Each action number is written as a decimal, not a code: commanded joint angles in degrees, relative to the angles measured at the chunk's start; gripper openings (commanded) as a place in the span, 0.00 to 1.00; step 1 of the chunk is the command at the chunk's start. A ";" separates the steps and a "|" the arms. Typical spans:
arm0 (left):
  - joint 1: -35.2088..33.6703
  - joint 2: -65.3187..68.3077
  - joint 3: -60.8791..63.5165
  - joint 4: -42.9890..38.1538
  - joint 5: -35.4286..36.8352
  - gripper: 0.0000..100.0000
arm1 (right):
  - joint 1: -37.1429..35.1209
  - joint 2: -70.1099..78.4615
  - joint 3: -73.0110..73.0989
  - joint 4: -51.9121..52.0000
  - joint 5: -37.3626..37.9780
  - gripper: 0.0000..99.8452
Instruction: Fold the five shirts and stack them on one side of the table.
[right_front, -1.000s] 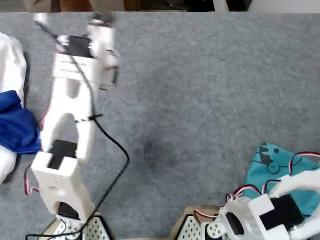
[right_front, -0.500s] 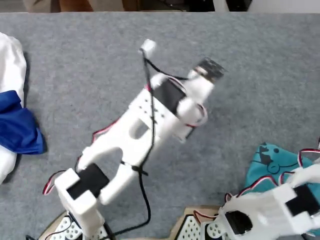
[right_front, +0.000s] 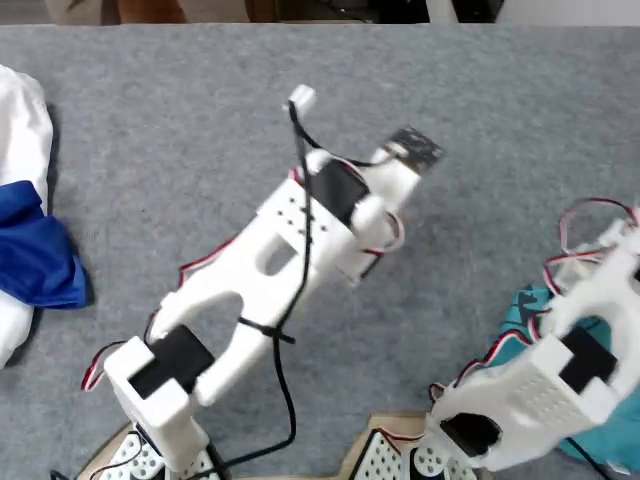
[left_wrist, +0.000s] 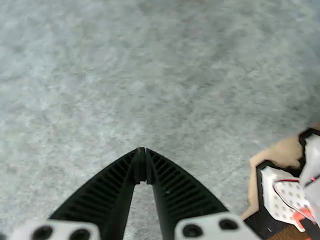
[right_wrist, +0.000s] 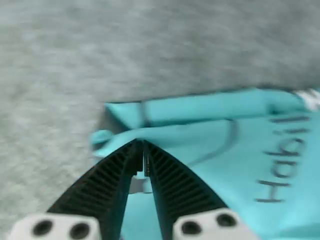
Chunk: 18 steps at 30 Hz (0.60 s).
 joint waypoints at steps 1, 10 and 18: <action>-3.16 -3.03 0.09 0.97 -0.35 0.02 | -6.02 -3.38 -0.40 0.44 -1.76 0.01; -6.59 -3.03 0.18 0.97 -1.49 0.02 | -9.45 3.56 1.10 -9.14 -3.96 0.01; -6.59 -3.03 0.09 0.97 -1.49 0.02 | -9.27 -10.15 1.36 0.53 -3.43 0.01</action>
